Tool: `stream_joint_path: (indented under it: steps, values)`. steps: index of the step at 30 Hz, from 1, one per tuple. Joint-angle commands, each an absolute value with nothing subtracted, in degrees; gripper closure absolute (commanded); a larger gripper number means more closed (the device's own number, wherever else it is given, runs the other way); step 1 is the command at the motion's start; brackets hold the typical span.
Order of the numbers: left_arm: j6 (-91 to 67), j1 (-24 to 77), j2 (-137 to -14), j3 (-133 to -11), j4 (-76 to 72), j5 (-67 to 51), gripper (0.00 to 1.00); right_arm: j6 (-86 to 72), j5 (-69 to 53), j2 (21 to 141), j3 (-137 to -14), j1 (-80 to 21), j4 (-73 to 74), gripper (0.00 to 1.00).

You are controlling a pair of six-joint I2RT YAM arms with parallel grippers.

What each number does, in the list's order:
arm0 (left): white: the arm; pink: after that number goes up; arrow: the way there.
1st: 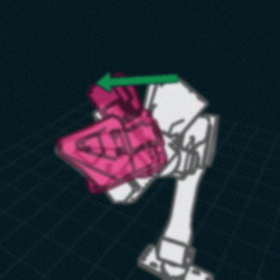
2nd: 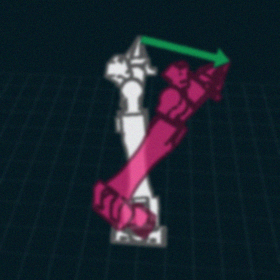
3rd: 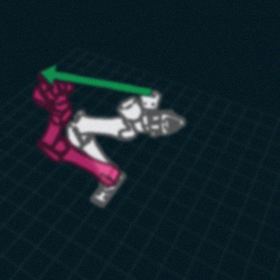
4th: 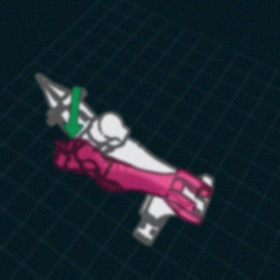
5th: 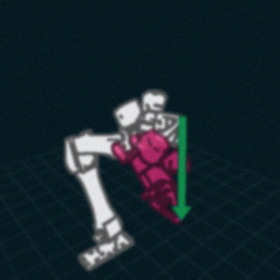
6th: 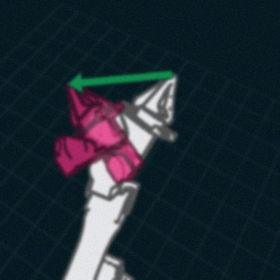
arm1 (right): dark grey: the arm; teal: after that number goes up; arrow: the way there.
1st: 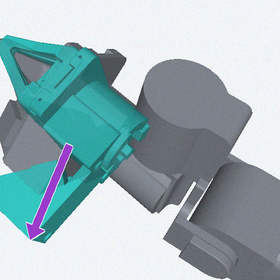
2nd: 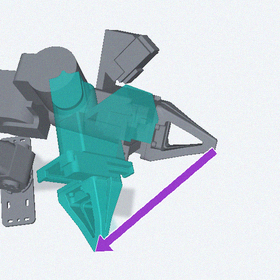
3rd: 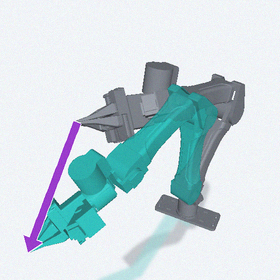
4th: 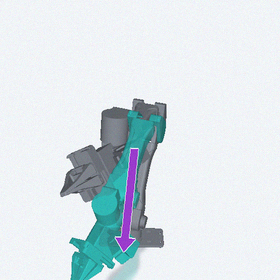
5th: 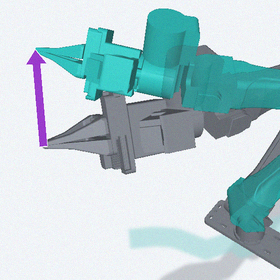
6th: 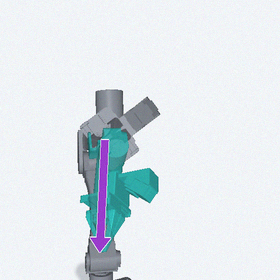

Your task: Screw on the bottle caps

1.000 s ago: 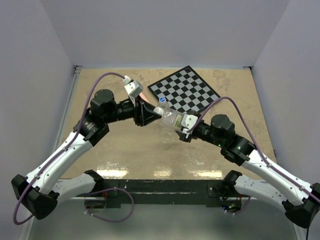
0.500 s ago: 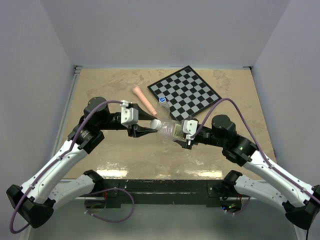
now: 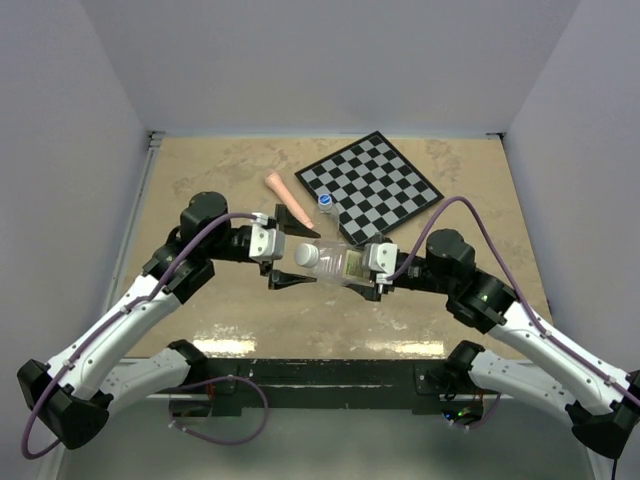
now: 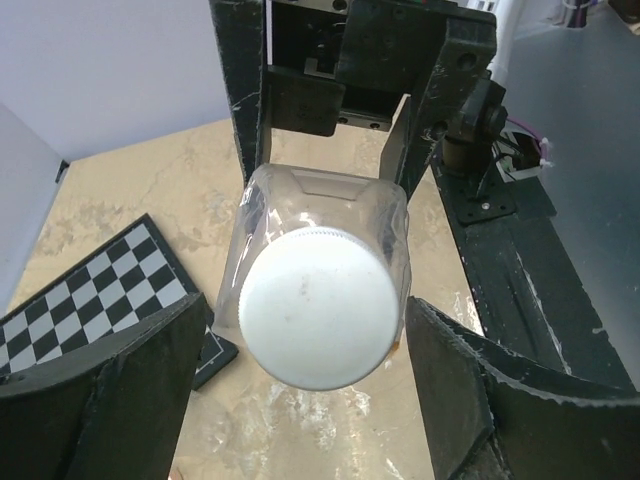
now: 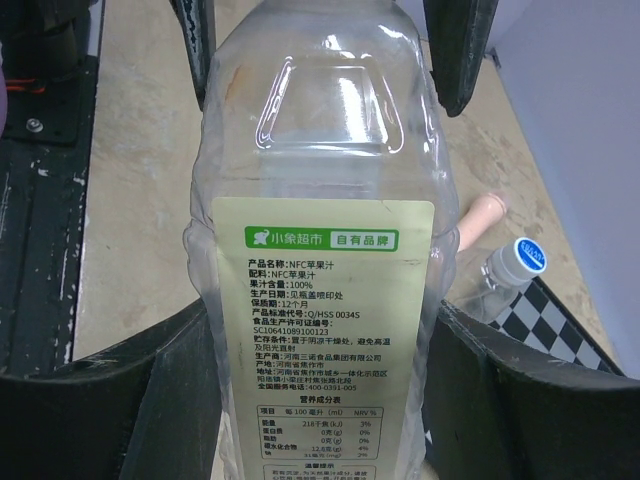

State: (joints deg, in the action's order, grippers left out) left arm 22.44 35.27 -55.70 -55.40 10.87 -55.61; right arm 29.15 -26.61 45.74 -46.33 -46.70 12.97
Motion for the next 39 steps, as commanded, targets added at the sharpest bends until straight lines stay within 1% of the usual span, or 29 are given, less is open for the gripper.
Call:
stream_joint_path:
  steps: [1, 4, 7, 10, 13, 14, 16, 20, 25, 29, 33, 39]
  values:
    - [16.55, 35.42, -52.83, -53.97, 3.27, -51.07, 0.10, 28.57, -26.38, 45.44, -49.04, -47.20, 8.35, 1.00]
    - [9.25, 35.42, -51.07, -52.83, -1.99, -46.69, 0.07, 27.95, -22.25, 45.53, -48.69, -47.20, 8.44, 1.00]
    - [0.74, 35.33, -49.40, -52.30, -4.30, -42.21, 0.07, 27.60, -17.51, 45.26, -47.82, -47.20, 7.74, 1.00]
    - [-11.20, 35.42, -47.29, -50.46, -8.50, -36.14, 0.07, 27.51, -13.72, 45.09, -47.20, -47.20, 7.29, 1.00]
    - [-29.02, 35.42, -44.30, -44.32, -18.52, -29.73, 0.08, 27.77, -11.17, 45.53, -46.50, -47.20, 6.60, 1.00]
    - [-33.09, 35.42, -43.77, -43.25, -20.02, -28.49, 0.09, 27.86, -10.64, 45.88, -46.41, -47.20, 6.50, 1.00]
    - [-38.03, 35.51, -43.68, -43.94, -18.04, -24.98, 0.10, 28.04, -10.20, 46.40, -46.32, -47.20, 6.24, 1.00]
    - [-39.03, 35.42, -46.05, -49.12, -8.46, -19.00, 0.11, 28.65, -8.53, 47.55, -45.97, -47.20, 5.98, 1.00]
    - [-40.07, 35.51, -50.00, -55.36, -0.10, -15.38, 0.12, 29.18, -5.89, 48.08, -45.97, -47.28, 6.86, 1.00]
    - [-43.67, 35.51, -51.06, -54.76, -0.26, -14.94, 0.15, 29.35, -5.36, 47.81, -45.44, -47.20, 6.42, 1.00]
    - [-44.38, 35.60, -52.82, -55.02, 1.74, -15.38, 0.16, 29.62, -5.36, 48.25, -45.53, -47.20, 6.42, 1.00]
    - [-45.17, 36.03, -54.23, -55.37, 0.97, -16.26, 0.20, 29.79, -5.19, 48.34, -45.26, -47.28, 6.42, 1.00]
